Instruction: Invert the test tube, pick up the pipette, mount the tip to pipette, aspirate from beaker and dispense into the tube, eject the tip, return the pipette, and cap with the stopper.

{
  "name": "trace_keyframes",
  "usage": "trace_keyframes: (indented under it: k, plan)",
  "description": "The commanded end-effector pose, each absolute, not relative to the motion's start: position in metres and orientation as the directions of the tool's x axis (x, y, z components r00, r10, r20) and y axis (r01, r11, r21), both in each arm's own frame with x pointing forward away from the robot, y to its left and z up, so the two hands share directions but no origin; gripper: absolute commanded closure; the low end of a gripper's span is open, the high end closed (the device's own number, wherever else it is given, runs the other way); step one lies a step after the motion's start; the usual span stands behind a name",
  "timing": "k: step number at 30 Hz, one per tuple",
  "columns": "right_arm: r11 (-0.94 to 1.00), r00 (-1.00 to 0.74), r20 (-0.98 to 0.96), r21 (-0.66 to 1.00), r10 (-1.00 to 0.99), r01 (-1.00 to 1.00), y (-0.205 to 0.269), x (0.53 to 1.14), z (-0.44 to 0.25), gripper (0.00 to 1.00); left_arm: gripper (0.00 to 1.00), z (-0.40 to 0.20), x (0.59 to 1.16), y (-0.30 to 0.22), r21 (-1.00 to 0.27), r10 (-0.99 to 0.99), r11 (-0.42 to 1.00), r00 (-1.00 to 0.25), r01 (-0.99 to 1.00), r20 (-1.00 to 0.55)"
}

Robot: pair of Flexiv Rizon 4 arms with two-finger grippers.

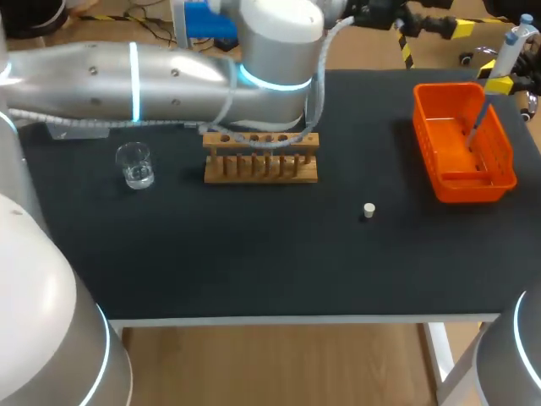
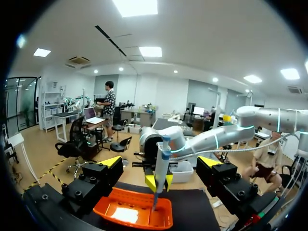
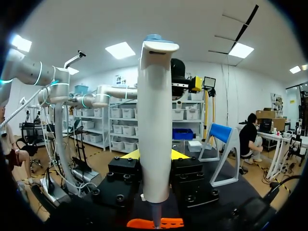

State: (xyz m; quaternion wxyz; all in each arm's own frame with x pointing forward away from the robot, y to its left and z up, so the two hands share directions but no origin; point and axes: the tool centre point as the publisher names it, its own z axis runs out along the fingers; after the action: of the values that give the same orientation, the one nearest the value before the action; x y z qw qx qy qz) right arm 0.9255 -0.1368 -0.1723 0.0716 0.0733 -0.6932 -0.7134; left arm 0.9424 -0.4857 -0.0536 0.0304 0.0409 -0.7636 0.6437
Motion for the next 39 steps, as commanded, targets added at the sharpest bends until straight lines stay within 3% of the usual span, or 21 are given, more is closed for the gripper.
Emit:
trace_keyframes:
  k: [1, 2, 27, 39]
  plan:
    - [-0.026, -0.979, -0.006, 1.000, -0.204, 0.000, -0.137, 0.925, -0.172, 1.00, 0.84, -0.055, 0.953, -0.527, -0.975, 0.019, 0.203, -0.995, -0.089, 0.095]
    - [-0.026, -0.979, -0.006, 1.000, -0.204, 0.000, -0.137, 0.925, -0.172, 1.00, 1.00, -0.055, 0.953, -0.527, -0.975, 0.019, 0.203, -0.995, -0.089, 0.095]
    - [-0.026, -0.979, -0.006, 1.000, -0.204, 0.000, -0.137, 0.925, -0.172, 1.00, 1.00, -0.056, 0.948, -0.539, -0.979, 0.022, 0.187, -0.996, -0.081, 0.086]
    - [-0.026, -0.979, -0.006, 1.000, -0.204, 0.000, -0.137, 0.925, -0.172, 1.00, 1.00, -0.055, 0.934, -0.555, -0.990, -0.006, 0.140, -1.000, 0.018, -0.019]
